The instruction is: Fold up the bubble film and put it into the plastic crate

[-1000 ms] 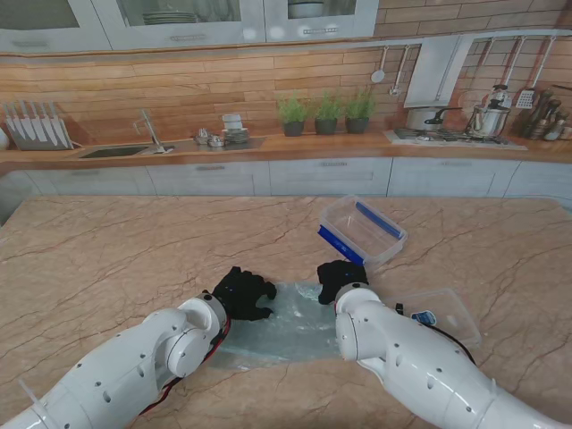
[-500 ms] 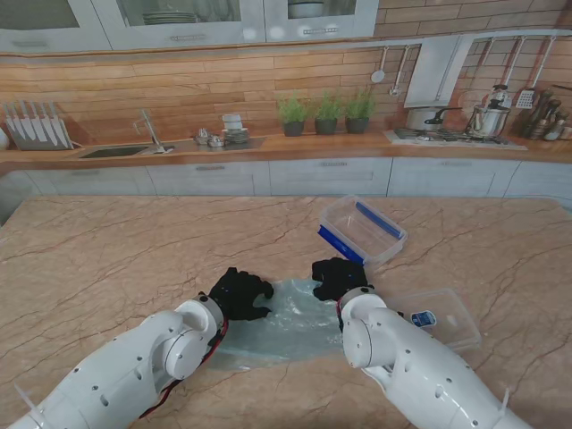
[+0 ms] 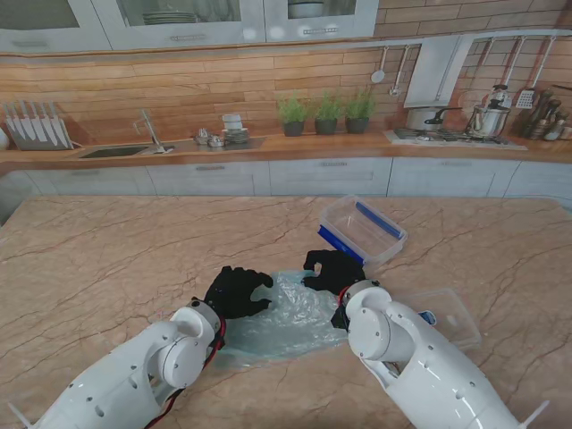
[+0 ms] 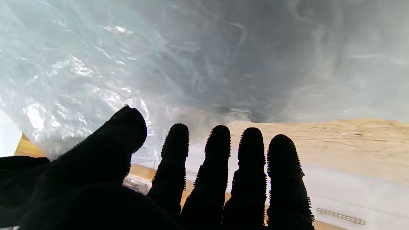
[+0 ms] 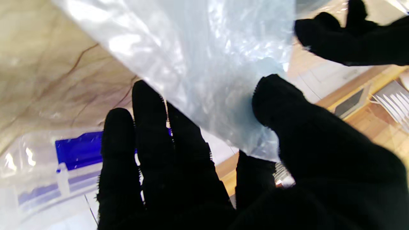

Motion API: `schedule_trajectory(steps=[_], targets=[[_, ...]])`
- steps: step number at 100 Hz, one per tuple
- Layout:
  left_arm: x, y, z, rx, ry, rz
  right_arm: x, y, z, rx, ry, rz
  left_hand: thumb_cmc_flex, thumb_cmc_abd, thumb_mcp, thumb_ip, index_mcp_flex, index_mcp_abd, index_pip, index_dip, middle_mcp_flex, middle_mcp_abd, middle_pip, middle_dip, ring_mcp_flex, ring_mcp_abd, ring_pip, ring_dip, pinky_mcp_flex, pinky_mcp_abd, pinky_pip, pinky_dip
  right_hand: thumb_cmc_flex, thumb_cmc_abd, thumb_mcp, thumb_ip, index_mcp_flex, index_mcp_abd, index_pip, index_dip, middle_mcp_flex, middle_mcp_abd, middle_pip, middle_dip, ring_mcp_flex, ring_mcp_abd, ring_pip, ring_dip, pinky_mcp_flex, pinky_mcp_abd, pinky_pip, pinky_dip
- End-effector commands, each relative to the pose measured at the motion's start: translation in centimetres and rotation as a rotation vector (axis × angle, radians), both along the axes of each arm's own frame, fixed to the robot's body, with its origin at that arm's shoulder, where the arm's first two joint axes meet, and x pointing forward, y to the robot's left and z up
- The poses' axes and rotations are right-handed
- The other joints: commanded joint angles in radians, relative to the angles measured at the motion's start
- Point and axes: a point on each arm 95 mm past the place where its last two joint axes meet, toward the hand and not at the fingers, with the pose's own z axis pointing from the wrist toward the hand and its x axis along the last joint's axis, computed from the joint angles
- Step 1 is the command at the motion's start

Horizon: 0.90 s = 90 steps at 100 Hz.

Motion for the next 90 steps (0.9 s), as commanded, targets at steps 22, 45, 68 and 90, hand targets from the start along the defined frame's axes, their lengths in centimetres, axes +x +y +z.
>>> schedule_trajectory(steps=[22, 45, 68, 90], targets=[[-0.5, -1.5, 0.2, -0.046, 0.055, 0.003, 0.3, 0.6, 1.5, 0.116, 0.071, -0.014, -0.011, 0.004, 0.019, 0.03, -0.02, 0.054, -0.07, -0.056, -0.017, 0.017, 0.013, -0.006, -0.026, 0.026, 0.022, 0.019, -0.007, 0.004, 0.034, 0.017, 0.026, 0.044, 0.0, 0.05, -0.028, 0.004, 0.072, 0.01, 0.108, 0.046, 0.135, 0.036, 0.232, 0.015, 0.242, 0.066, 0.164, 0.049, 0.144, -0.005], [-0.8, -2.1, 0.5, -0.145, 0.147, 0.037, 1.4, 0.4, 2.0, 0.14, 0.09, -0.034, 0.025, 0.082, -0.125, 0.032, 0.031, 0.079, -0.077, -0.072, 0.011, 0.032, 0.012, 0.001, -0.024, 0.045, 0.027, 0.024, -0.022, 0.012, 0.036, 0.019, 0.022, 0.049, -0.004, 0.05, -0.04, 0.022, 0.077, 0.002, 0.114, 0.053, 0.191, 0.048, 0.265, 0.003, 0.365, 0.108, 0.17, 0.022, 0.208, 0.003], [-0.6, -2.8, 0.6, -0.272, 0.198, 0.111, 2.4, 0.3, 2.7, 0.114, 0.078, -0.012, 0.035, 0.153, -0.226, 0.034, 0.116, 0.188, -0.151, -0.163, 0.068, 0.092, -0.011, -0.036, -0.002, 0.104, 0.049, 0.012, -0.013, 0.047, 0.066, 0.009, 0.02, 0.054, -0.008, 0.051, -0.048, 0.013, 0.08, 0.003, 0.1, 0.045, 0.195, 0.048, 0.245, -0.002, 0.389, 0.118, 0.144, 0.008, 0.21, 0.003], [-0.4, -3.1, 0.4, -0.426, 0.294, 0.205, 3.0, 1.0, 2.8, 0.118, 0.116, 0.024, 0.153, 0.283, -0.477, 0.042, 0.12, 0.205, -0.18, -0.203, 0.05, 0.103, -0.014, -0.044, -0.036, 0.112, 0.056, -0.004, -0.05, 0.046, 0.059, -0.015, 0.016, 0.065, -0.025, 0.049, -0.065, 0.011, 0.07, 0.006, 0.08, 0.043, 0.201, 0.051, 0.228, -0.005, 0.446, 0.146, 0.128, -0.005, 0.226, 0.02]])
